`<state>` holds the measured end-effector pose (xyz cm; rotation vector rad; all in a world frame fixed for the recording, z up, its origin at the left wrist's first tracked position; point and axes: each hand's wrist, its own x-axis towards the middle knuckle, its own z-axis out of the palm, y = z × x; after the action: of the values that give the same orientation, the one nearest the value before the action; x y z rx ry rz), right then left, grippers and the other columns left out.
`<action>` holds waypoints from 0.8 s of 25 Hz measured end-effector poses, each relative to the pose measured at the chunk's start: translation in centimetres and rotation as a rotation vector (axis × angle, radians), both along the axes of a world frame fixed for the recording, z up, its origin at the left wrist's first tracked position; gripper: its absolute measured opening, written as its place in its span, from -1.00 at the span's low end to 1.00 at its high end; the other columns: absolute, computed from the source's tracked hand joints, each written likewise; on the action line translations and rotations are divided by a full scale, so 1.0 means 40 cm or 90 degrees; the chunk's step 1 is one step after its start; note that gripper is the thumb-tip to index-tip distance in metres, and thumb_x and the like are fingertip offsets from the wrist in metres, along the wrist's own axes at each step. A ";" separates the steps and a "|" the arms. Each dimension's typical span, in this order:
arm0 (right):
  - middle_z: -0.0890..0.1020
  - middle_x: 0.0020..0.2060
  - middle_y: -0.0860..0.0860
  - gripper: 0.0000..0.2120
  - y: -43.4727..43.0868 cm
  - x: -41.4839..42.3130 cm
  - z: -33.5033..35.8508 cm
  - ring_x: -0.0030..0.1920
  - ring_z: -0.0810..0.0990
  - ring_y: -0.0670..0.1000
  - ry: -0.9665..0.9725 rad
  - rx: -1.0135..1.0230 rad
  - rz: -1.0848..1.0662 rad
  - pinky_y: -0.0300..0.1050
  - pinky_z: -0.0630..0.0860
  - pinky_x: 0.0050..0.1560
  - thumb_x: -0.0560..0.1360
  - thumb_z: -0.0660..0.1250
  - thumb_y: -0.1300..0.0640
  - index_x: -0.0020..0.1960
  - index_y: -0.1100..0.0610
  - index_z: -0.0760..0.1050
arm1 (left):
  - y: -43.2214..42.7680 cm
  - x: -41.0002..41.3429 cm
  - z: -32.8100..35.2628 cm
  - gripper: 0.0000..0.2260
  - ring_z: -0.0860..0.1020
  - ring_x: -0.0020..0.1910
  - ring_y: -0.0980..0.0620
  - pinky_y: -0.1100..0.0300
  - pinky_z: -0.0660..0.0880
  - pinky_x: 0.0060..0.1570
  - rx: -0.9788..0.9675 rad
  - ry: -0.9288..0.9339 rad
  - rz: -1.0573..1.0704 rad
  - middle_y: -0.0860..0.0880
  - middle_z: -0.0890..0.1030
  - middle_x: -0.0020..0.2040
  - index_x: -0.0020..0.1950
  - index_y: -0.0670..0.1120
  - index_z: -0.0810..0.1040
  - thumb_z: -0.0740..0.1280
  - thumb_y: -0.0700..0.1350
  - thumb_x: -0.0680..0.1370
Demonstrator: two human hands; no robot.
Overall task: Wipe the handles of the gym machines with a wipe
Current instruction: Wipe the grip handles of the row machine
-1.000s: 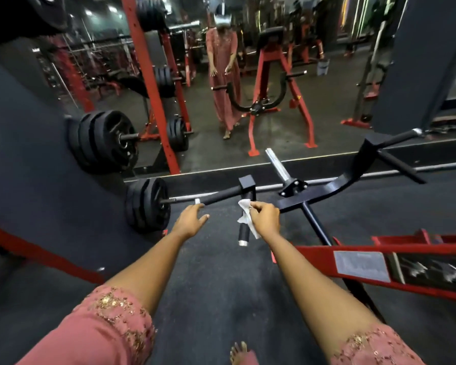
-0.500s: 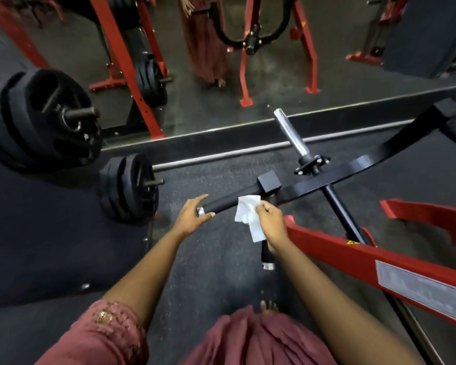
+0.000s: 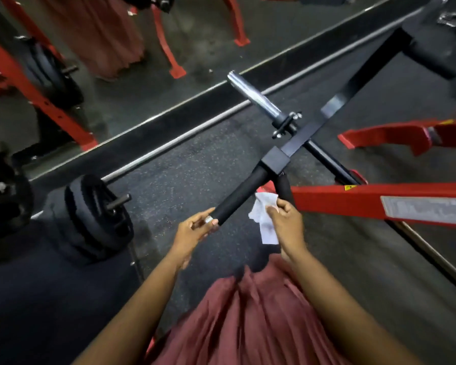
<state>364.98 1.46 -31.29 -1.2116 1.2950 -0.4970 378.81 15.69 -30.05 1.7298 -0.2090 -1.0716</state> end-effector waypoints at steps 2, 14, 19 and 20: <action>0.64 -0.09 0.10 -0.84 0.047 0.017 0.006 -0.13 0.54 -0.04 0.045 -0.032 -0.122 -0.33 0.42 -0.15 0.45 0.34 0.25 0.03 0.19 0.55 | 0.005 0.027 -0.007 -0.68 0.60 -0.18 0.22 0.37 0.48 -0.09 -0.011 0.025 -0.046 0.00 0.64 -0.04 0.20 -0.03 0.54 0.39 -0.26 0.47; 0.68 -0.07 0.17 -0.71 0.136 0.200 -0.030 -0.05 0.59 -0.03 0.061 -0.368 -0.277 -0.59 0.35 -0.05 0.37 0.28 0.46 0.04 0.30 0.61 | 0.016 0.050 -0.027 -0.69 0.55 0.11 -0.02 0.17 0.45 0.18 -0.059 0.134 -0.048 -0.09 0.62 0.11 0.19 -0.05 0.53 0.35 -0.29 0.48; 0.66 0.00 0.19 -0.69 0.280 0.186 -0.055 0.03 0.59 -0.02 0.099 -0.439 -0.127 -0.57 0.32 0.10 0.35 0.28 0.41 0.05 0.27 0.62 | 0.020 0.044 -0.037 -0.67 0.57 0.02 0.04 0.27 0.51 0.08 -0.101 0.167 -0.012 -0.06 0.62 0.02 0.23 -0.13 0.51 0.32 -0.33 0.48; 0.66 0.00 0.17 -0.70 0.302 0.176 -0.050 0.04 0.58 -0.04 0.102 -0.454 -0.086 -0.54 0.34 0.11 0.35 0.29 0.40 0.05 0.27 0.62 | 0.019 0.044 -0.038 -0.66 0.56 0.02 0.03 0.24 0.50 0.11 -0.102 0.170 -0.010 -0.07 0.62 0.02 0.24 -0.15 0.50 0.32 -0.33 0.48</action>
<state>372.01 13.55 -33.30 -1.7809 1.3881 -1.0341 380.56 16.46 -31.56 1.4280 -0.1357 -1.2495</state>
